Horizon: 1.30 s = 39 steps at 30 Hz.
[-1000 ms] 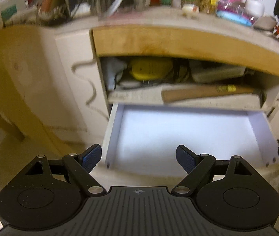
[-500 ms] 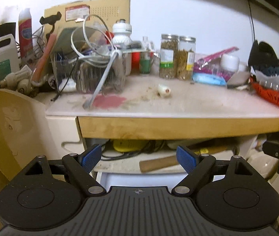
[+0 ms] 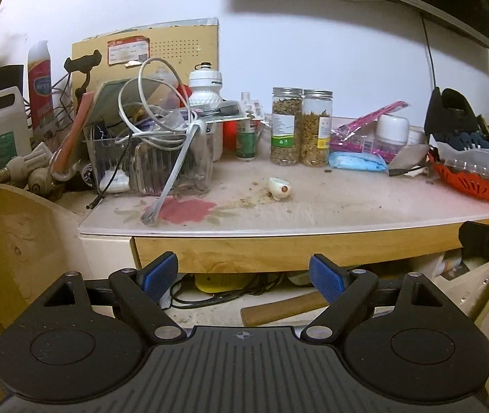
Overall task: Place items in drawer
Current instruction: 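Move the left tool up to the white-and-orange egg on the desk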
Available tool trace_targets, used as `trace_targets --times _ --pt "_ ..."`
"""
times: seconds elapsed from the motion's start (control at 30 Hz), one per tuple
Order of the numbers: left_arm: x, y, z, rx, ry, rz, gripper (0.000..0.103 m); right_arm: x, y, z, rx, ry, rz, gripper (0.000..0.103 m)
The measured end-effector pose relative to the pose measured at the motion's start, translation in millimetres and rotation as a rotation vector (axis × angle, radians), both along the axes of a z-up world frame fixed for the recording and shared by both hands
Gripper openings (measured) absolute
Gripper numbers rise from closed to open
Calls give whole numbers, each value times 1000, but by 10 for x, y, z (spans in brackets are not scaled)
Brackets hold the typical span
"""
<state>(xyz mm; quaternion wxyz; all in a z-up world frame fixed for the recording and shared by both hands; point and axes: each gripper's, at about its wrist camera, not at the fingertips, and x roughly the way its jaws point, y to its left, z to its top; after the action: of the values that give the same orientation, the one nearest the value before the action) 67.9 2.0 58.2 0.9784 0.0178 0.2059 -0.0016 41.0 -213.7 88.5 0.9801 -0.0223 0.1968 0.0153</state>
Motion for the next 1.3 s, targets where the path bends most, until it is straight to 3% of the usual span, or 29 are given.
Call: trace_targets --times 0.27,0.53,0.83,1.3 --pt "116 15 -28 5 -35 -50 84 -3 15 -32 16 6 15 103" --pt "387 48 -34 -28 -58 -192 84 24 30 -62 19 11 17 103" --pt "742 -48 -160 41 -45 -189 84 43 71 -80 14 12 28 103" --pt "1363 -83 -251 11 -53 -192 84 82 110 -101 11 13 36 103"
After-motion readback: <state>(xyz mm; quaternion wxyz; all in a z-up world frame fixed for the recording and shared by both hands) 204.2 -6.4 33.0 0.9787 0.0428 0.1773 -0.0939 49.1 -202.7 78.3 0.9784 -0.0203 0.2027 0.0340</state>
